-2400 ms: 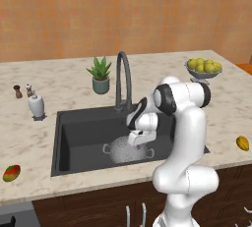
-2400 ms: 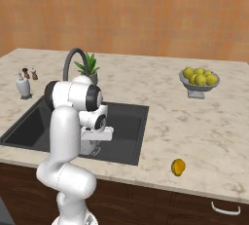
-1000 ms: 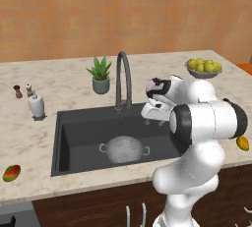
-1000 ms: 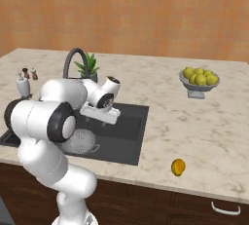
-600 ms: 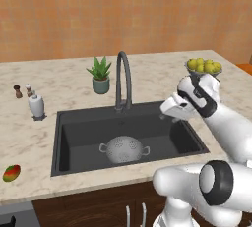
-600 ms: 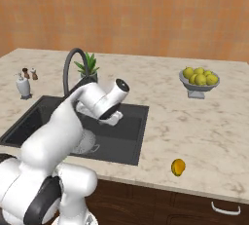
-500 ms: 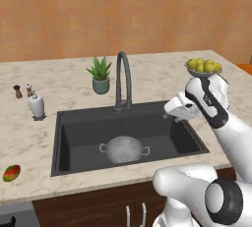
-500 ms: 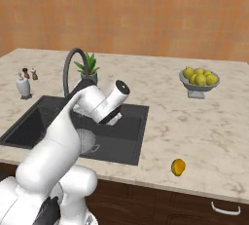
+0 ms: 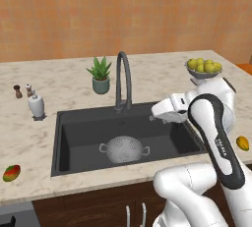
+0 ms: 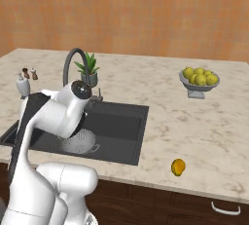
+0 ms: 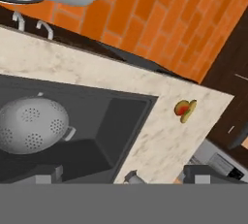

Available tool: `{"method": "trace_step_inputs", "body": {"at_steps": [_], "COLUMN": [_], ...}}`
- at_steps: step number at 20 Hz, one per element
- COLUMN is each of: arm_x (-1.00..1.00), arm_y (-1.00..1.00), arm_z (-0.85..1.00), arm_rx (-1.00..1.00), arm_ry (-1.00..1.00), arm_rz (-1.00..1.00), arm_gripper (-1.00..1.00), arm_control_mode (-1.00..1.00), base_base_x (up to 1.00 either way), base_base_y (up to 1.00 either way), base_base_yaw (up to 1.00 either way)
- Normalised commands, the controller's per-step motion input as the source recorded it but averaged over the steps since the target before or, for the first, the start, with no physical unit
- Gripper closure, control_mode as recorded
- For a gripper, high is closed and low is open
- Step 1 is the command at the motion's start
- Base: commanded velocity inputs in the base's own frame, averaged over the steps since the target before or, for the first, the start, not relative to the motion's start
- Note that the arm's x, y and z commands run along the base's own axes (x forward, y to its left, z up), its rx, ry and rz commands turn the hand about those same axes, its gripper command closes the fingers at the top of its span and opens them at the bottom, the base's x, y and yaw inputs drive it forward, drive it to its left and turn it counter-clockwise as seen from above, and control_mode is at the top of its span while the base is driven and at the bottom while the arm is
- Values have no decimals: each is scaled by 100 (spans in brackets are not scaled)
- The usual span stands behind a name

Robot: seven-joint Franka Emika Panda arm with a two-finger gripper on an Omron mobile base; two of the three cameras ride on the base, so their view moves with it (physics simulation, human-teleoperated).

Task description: Put the colander in the sink, put the mango, mango, banana in the colander, and turn on the sink faucet and pour water over the colander.

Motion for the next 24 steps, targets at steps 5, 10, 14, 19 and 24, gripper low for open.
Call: {"method": "trace_step_inputs", "body": {"at_steps": [5, 10, 14, 19, 24], "arm_x": [-16, 0, 15, 29, 33], "arm_y": [100, 100, 100, 100, 74], "arm_z": [41, 6, 0, -23, -49], "arm_rx": [0, 0, 0, 0, 0], "arm_ry": [11, 24, 26, 13, 15], "arm_rz": [0, 0, 0, -26, -67], "arm_gripper": [-100, -100, -100, -100, -100], "arm_control_mode": [-100, -100, -100, -100, -100], "base_base_x": [0, 0, 0, 0, 0], "base_base_y": [0, 0, 0, 0, 0], "base_base_yaw": [0, 0, 0, 0, 0]}}
